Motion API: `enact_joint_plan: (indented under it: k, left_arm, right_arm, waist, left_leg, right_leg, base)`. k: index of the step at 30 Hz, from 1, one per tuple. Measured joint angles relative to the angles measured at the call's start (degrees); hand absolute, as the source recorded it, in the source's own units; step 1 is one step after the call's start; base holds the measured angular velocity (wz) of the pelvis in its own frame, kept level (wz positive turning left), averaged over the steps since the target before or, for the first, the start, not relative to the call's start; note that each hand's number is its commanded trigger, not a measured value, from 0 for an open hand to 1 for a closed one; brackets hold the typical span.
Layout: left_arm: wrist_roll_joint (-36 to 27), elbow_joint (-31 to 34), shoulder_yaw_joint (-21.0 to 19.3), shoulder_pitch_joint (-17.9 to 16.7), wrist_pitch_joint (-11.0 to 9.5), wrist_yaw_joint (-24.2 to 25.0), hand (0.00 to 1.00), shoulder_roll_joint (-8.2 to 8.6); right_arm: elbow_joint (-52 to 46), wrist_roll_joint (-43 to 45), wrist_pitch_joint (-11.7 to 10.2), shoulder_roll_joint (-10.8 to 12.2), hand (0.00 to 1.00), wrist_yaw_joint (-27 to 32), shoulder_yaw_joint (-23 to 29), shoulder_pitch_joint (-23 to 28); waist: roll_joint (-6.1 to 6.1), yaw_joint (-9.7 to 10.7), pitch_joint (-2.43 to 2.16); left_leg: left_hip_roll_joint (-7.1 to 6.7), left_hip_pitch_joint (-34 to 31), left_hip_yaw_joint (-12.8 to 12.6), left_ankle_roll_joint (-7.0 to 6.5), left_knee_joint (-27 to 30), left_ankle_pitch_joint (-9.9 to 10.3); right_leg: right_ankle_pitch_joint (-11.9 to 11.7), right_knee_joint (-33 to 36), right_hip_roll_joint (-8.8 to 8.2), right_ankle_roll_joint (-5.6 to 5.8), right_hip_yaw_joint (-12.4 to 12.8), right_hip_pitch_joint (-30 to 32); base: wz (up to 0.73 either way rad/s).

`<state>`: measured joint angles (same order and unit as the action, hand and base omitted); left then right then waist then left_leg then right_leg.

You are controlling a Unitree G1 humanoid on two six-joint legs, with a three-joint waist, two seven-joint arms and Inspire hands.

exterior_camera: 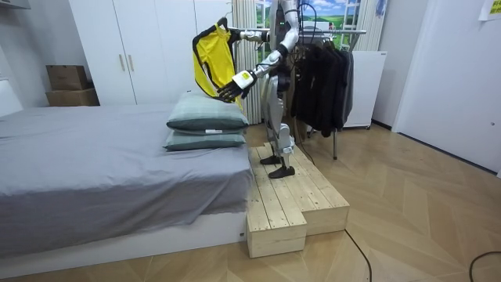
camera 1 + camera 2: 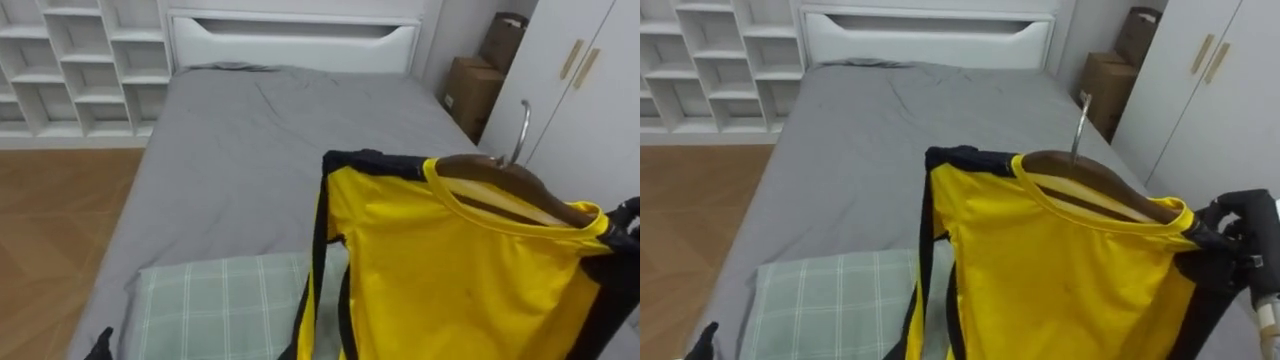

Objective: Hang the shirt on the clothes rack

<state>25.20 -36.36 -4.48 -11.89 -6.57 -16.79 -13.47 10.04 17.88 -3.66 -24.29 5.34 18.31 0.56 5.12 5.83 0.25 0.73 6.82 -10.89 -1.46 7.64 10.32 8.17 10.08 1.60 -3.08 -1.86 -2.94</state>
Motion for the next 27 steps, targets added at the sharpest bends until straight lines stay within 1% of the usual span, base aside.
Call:
enact_joint_plan:
  k: [2,4,5,6,8,10,13,16,18,20,22,23,24,25,26,27]
  left_arm:
    - [0.1,-3.4,0.0,0.0,0.3,0.0,0.0,0.45]
    - [0.2,-4.6,0.0,-0.5,0.7,0.0,0.0,0.98]
    - [0.2,-5.3,0.0,-0.6,0.9,0.1,0.0,1.02]
    - [0.2,-5.5,0.0,-0.8,1.3,0.1,0.0,1.02]
    - [0.0,-6.5,0.1,-0.8,1.5,0.5,0.0,1.02]
    - [0.0,-9.0,0.1,-0.9,1.7,1.2,0.0,1.02]
    - [0.1,-11.0,0.1,-1.7,2.0,1.3,0.0,1.08]
    - [0.1,-14.9,0.1,-1.9,2.4,1.2,0.0,1.13]
    - [0.1,-15.4,0.1,-2.7,2.9,1.2,0.0,1.13]
    - [0.0,-15.7,0.0,-2.8,3.1,1.2,0.0,1.11]
    - [-0.9,-15.8,0.0,-2.7,3.7,1.2,0.0,1.07]
    - [-0.9,-15.8,0.0,-2.7,3.9,1.2,0.0,1.02]
    - [-0.9,-15.8,0.0,-2.6,4.1,1.2,0.0,1.01]
    - [-0.9,-15.9,0.0,-2.6,4.1,1.2,0.0,1.01]
    - [-0.8,-16.1,0.0,-2.6,4.1,1.2,0.0,1.01]
    - [-0.9,-16.3,-0.3,-2.6,4.1,1.2,0.0,1.02]
  right_arm:
    - [-0.7,1.1,0.1,0.0,1.0,0.1,0.2,0.3]
    - [-2.3,1.2,0.1,0.0,1.0,0.1,0.6,1.0]
    - [-2.7,1.1,0.1,0.0,1.0,0.2,0.8,1.0]
    - [-3.7,1.0,0.1,0.0,1.0,0.3,0.8,1.0]
    - [-5.9,0.7,0.1,0.0,1.0,0.3,0.8,1.7]
    - [-7.6,0.2,0.1,0.0,1.0,0.2,0.7,2.4]
    - [-9.0,-0.1,0.1,0.1,1.0,0.3,0.8,3.7]
    - [-9.0,-0.1,0.1,1.4,1.0,0.6,0.8,5.8]
    - [-9.0,-0.1,0.1,2.2,1.0,1.0,0.8,7.5]
    - [-9.1,-0.1,0.2,2.2,1.0,1.0,0.8,8.2]
    - [-9.3,-0.2,0.2,2.3,1.0,1.0,0.8,8.3]
    - [-9.4,-0.2,0.2,2.3,1.0,1.1,0.8,8.3]
    - [-9.8,-0.2,0.2,2.3,1.0,1.1,0.7,8.3]
    - [-10.0,-0.2,0.2,2.3,1.0,1.1,0.7,8.3]
    - [-10.5,-0.2,0.2,2.3,1.0,1.2,0.7,8.3]
    - [-11.2,-0.2,0.2,2.3,1.0,1.5,0.6,8.3]
  waist:
    - [0.32,0.2,0.35]
    - [0.33,0.2,0.36]
    - [0.33,0.2,0.35]
    - [0.31,-0.1,0.31]
    - [0.2,-0.1,0.24]
    - [0.15,-1.1,0.19]
    - [0.34,-1.2,0.06]
    - [0.53,-1.2,-0.07]
    - [0.57,-1.1,-0.05]
    - [0.57,-0.9,-0.07]
    - [0.63,-1.0,-0.1]
    - [0.64,-1.1,-0.19]
    - [0.62,-1.3,-0.18]
    - [0.61,-1.4,-0.16]
    - [0.57,-1.5,-0.16]
    - [0.45,-2.2,-0.08]
  left_leg:
    - [0.03,-0.3,0.0,0.01,0.0,0.1]
    - [0.08,-0.4,-0.2,-0.04,0.0,0.4]
    - [0.18,-0.4,-0.4,-0.03,0.0,0.5]
    - [0.57,-0.7,-0.9,-0.02,0.0,0.6]
    - [0.58,-1.2,-1.0,-0.02,0.0,0.6]
    - [0.64,-1.1,-1.6,-0.01,0.0,0.6]
    - [0.69,-1.1,-2.1,0.02,0.0,0.6]
    - [0.74,-1.1,-2.5,0.16,0.0,0.7]
    - [0.81,-1.2,-2.8,0.09,0.0,0.9]
    - [0.89,-1.2,-3.3,-0.03,0.1,1.2]
    - [1.01,-1.1,-4.5,-0.13,0.1,1.3]
    - [1.21,-1.0,-5.7,-0.18,0.1,1.4]
    - [1.51,-0.6,-7.2,-0.09,0.1,1.6]
    - [1.65,-0.4,-8.0,-0.08,0.1,1.7]
    - [1.97,0.1,-9.8,0.03,0.1,2.1]
    - [2.45,0.5,-12.5,0.31,0.2,2.5]
  right_leg:
    - [0.0,-0.2,0.37,-0.01,0.2,0.1]
    - [0.0,-0.4,0.42,0.0,0.4,0.2]
    - [0.0,-0.4,0.41,0.0,0.6,0.4]
    - [0.0,-0.4,0.41,0.0,1.0,0.7]
    - [0.0,-0.3,0.4,-0.01,1.3,1.3]
    - [0.0,-0.3,0.49,-0.01,1.9,1.5]
    - [0.0,-0.3,0.58,-0.01,2.4,1.7]
    - [0.0,-0.2,0.58,-0.01,2.5,1.8]
    - [0.0,0.0,0.59,0.0,2.7,2.0]
    - [0.0,0.3,0.65,0.02,2.9,2.4]
    - [-0.1,0.7,0.73,0.14,3.5,3.3]
    - [-0.4,0.7,1.0,0.15,4.3,3.7]
    - [-0.8,0.8,1.39,0.16,5.3,4.0]
    - [-0.9,0.9,1.56,0.15,5.9,4.0]
    - [-1.0,1.6,1.78,0.14,6.1,4.6]
    - [-1.1,2.3,2.12,-0.05,4.4,5.7]
  base:
    - [0.0]
    - [-0.03]
    - [-0.14]
    - [-0.15]
    - [-0.11]
    - [-0.15]
    - [-0.09]
    - [-0.01]
    - [-0.05]
    - [-0.13]
    - [-0.3]
    - [-0.51]
    - [-0.55]
    - [-0.67]
    - [-0.86]
    - [-1.11]
